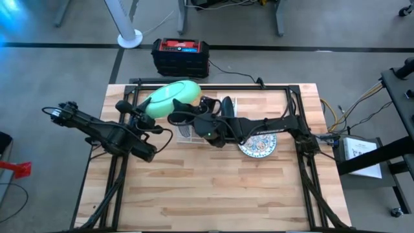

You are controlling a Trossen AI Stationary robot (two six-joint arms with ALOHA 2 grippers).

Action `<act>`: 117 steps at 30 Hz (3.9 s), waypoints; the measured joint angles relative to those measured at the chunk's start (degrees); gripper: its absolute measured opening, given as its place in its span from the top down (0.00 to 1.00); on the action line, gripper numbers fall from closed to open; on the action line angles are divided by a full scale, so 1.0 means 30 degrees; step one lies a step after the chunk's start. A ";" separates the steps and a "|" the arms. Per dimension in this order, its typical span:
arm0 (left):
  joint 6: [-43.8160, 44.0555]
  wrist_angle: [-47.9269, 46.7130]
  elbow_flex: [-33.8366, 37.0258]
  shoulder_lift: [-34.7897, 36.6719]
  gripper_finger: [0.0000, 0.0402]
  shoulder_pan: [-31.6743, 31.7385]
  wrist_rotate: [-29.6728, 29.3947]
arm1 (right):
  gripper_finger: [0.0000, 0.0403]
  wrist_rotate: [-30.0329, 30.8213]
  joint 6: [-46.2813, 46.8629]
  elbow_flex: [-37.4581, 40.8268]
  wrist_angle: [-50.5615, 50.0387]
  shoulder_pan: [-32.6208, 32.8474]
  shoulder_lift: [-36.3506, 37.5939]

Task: Sort dishes
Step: Put the green plate in the dish rack

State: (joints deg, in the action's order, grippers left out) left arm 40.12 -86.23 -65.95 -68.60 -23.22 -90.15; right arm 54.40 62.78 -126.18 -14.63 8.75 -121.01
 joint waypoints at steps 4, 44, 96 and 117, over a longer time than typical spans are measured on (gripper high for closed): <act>-0.0009 0.0249 0.0007 -0.0046 0.90 -0.0007 0.0069 | 0.52 -0.1213 -0.0100 0.0003 -0.0052 -0.0463 0.0000; 0.0705 0.1090 0.0058 0.0046 0.24 -0.0036 0.4083 | 0.97 -0.3339 -0.4464 -0.0026 0.0720 -0.1136 0.0051; -0.0278 0.2873 0.1762 0.6604 0.97 -0.2463 1.0444 | 0.99 -0.3073 -1.0666 -0.0016 -0.8553 0.1676 0.3402; -0.9743 1.3724 0.5987 1.2199 1.00 0.0769 1.4496 | 0.99 -0.3587 -1.1137 -0.0012 -0.8461 0.1582 0.4117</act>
State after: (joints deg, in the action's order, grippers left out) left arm 10.89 -45.06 -47.99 -32.00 -20.91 -46.66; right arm 43.64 29.37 -126.21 -40.02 13.50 -108.66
